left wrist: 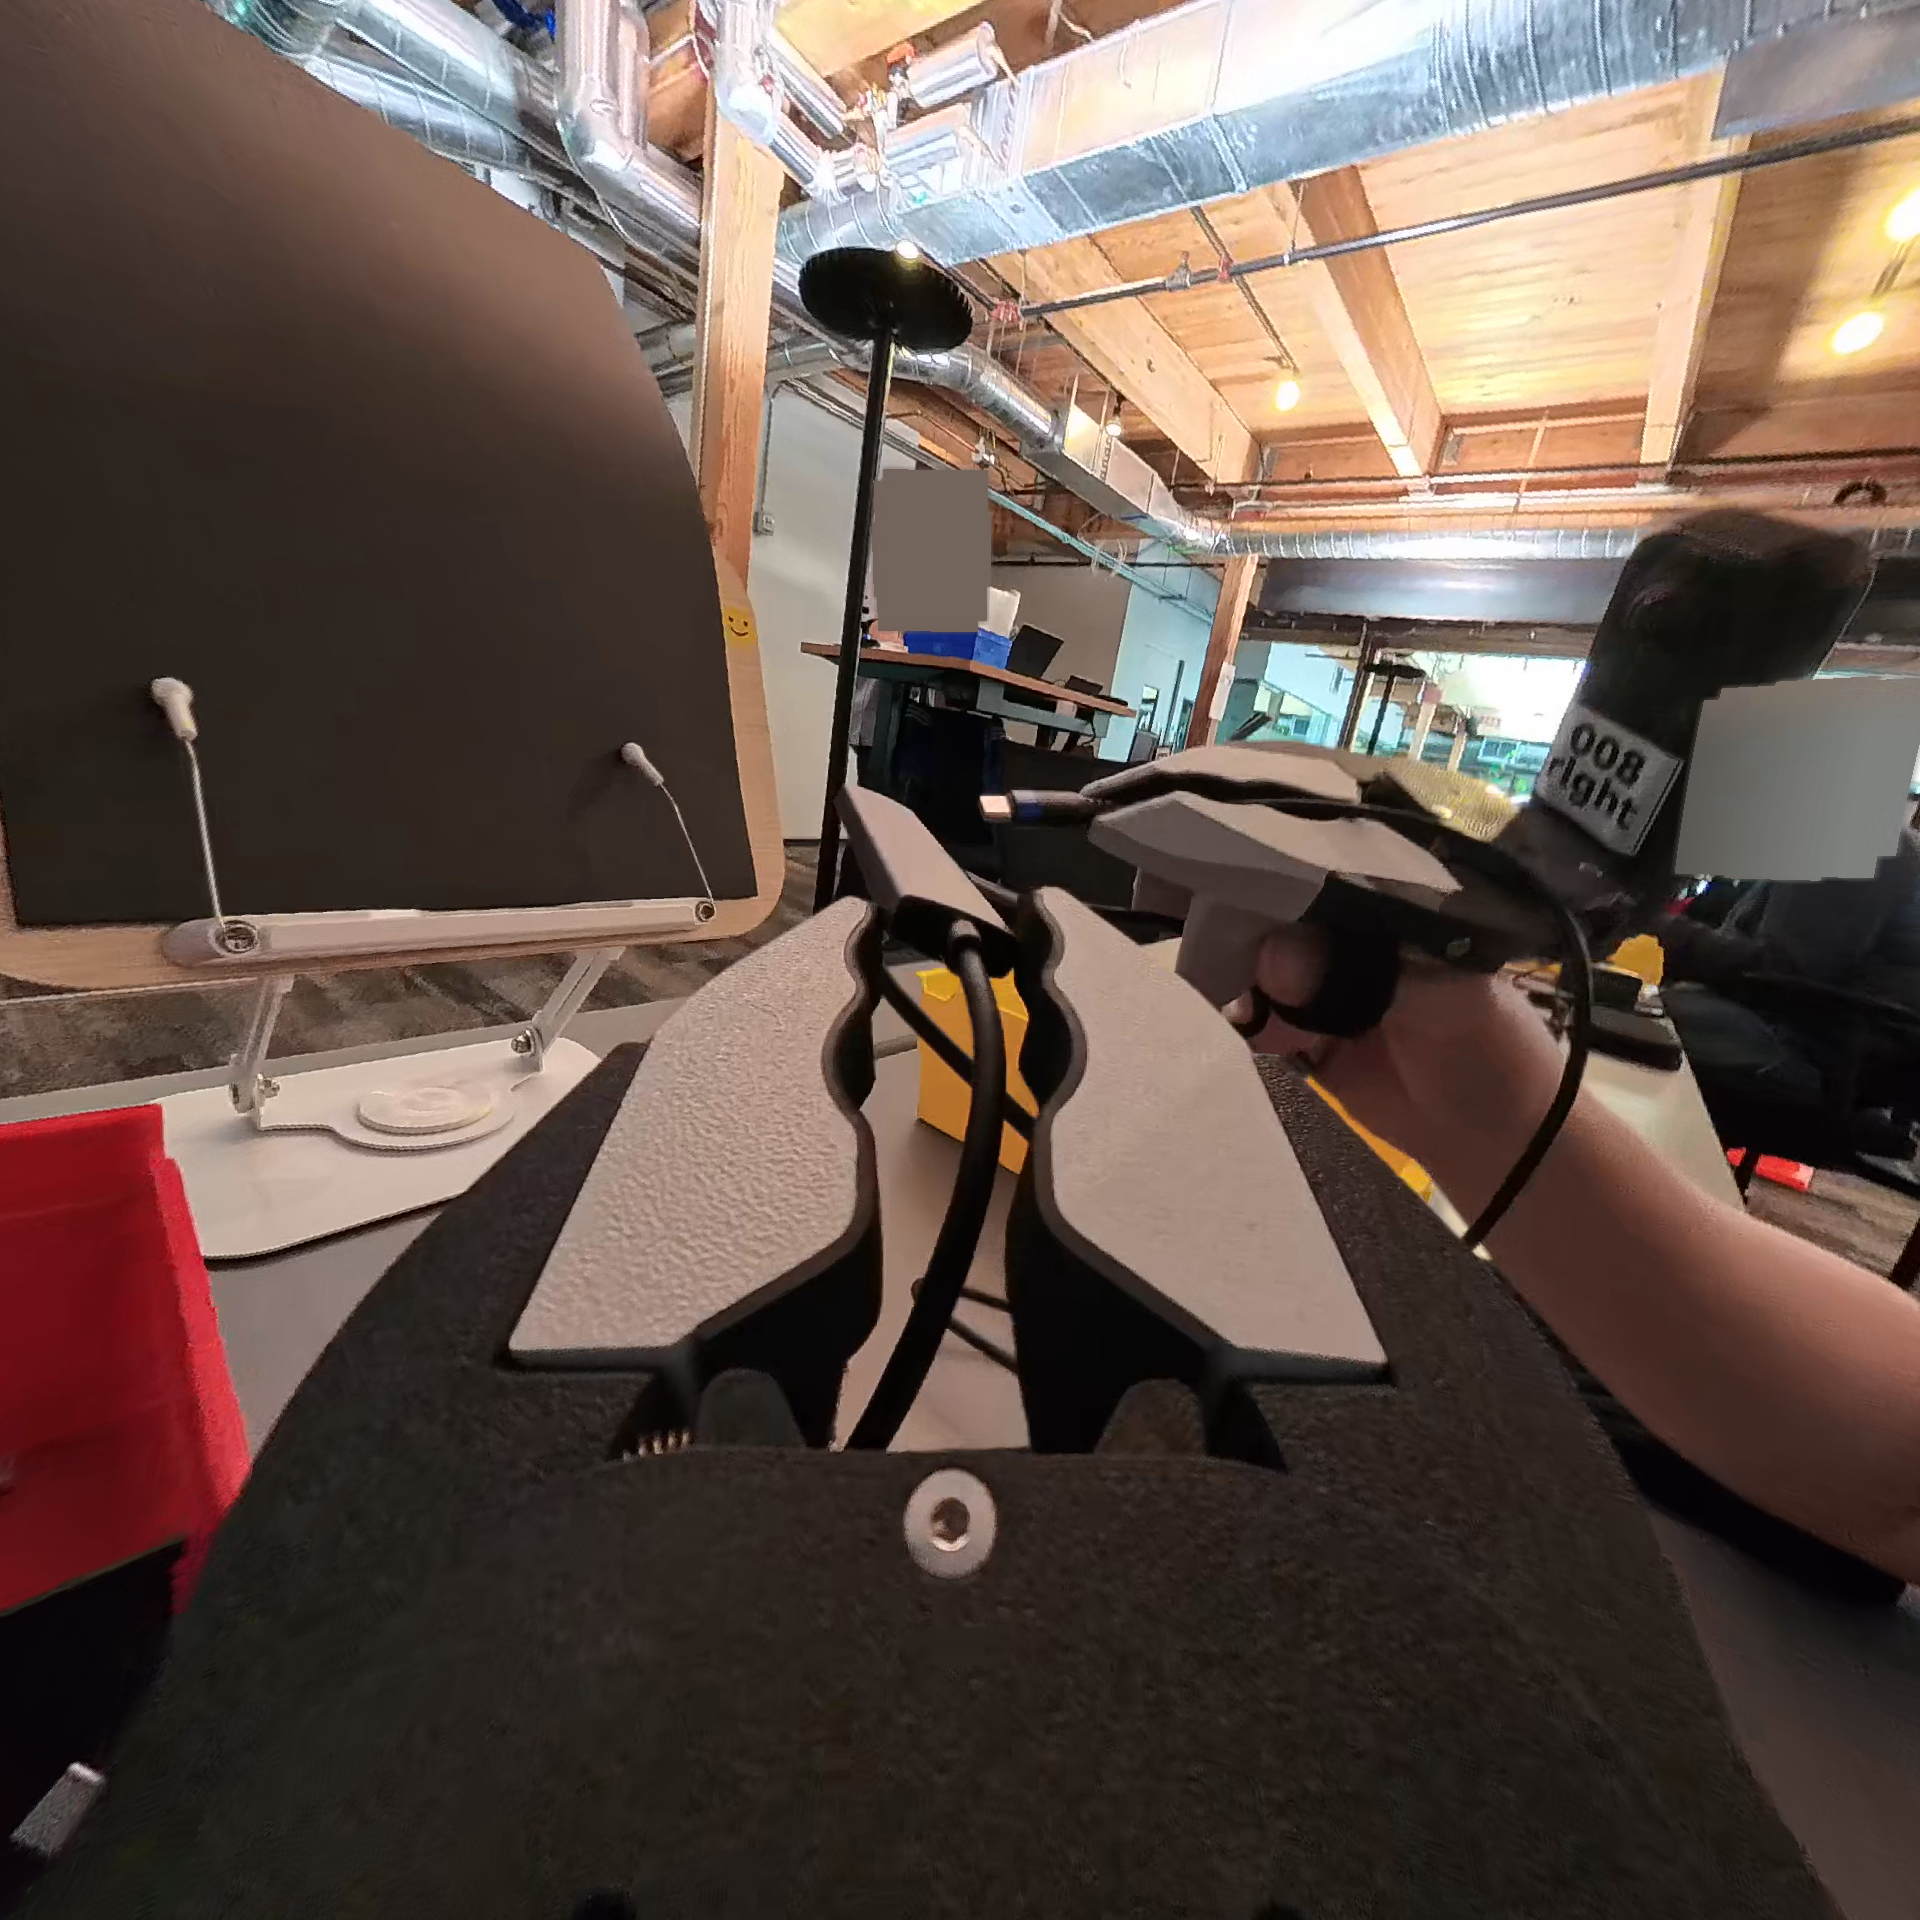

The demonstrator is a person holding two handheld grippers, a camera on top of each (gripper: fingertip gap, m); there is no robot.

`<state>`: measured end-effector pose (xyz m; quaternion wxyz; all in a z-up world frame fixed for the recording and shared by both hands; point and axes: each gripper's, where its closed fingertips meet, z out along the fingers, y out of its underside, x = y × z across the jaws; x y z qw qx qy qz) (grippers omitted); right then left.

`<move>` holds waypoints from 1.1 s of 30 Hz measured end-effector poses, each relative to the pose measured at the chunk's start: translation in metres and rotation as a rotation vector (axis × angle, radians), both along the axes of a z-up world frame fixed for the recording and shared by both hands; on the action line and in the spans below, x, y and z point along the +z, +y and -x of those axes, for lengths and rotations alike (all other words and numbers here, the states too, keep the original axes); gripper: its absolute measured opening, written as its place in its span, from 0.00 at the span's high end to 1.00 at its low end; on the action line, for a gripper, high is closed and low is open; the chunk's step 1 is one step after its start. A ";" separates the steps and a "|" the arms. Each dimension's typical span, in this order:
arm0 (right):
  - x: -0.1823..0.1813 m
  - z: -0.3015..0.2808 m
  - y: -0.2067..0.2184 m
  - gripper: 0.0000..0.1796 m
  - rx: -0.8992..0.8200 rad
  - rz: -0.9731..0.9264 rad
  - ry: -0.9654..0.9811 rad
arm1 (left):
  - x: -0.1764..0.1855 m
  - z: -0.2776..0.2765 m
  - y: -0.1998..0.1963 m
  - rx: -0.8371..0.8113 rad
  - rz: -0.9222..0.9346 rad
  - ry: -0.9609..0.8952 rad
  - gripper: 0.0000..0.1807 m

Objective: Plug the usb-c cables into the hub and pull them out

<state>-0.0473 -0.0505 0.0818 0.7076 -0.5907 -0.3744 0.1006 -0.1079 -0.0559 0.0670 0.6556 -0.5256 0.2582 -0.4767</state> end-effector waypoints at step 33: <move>0.007 0.002 -0.009 0.96 0.013 -0.169 0.167 | 0.015 0.006 -0.013 -0.249 0.144 -0.341 0.93</move>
